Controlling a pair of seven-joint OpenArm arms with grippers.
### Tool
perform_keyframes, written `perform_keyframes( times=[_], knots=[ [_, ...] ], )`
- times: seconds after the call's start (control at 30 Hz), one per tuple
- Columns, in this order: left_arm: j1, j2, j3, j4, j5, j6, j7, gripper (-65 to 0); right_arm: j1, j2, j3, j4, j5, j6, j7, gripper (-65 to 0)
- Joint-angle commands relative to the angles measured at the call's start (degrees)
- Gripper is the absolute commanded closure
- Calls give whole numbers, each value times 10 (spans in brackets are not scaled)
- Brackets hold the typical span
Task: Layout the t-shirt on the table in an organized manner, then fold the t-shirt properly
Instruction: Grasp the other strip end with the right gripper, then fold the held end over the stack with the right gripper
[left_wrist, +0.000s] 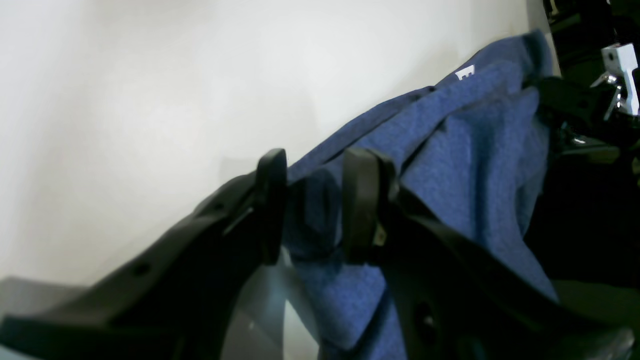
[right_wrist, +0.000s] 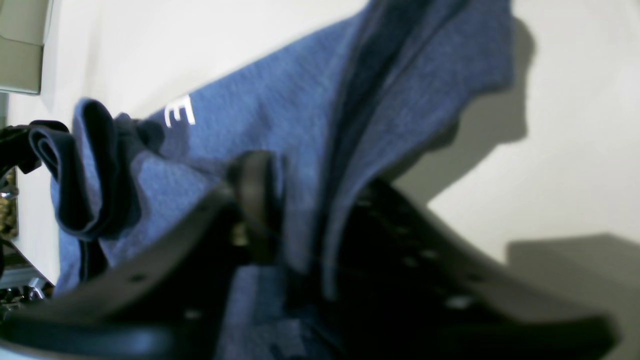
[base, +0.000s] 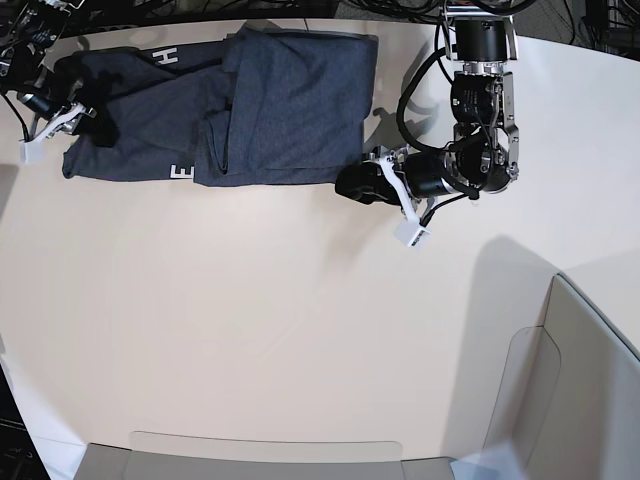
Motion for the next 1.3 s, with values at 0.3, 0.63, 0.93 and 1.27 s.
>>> perform_keyframes(
  times=[0.3, 0.63, 0.93, 1.27],
  knots=[
    [6, -13, -6, 36, -15, -7, 2, -180, -10, 17, 3, 1, -45, -4, -48, 0],
    [124, -146, -59, 133, -12, -5, 28, 0, 5, 31, 5, 55, -44, -4, -48, 0],
    [223, -179, -70, 151, -11, -3, 27, 0, -2, -17, -21, 328, -70, -24, -48, 0],
    [228, -182, -20, 148, 19, -2, 27, 0, -9, -105, -189, 399, -96, -24, -48, 0]
  ],
)
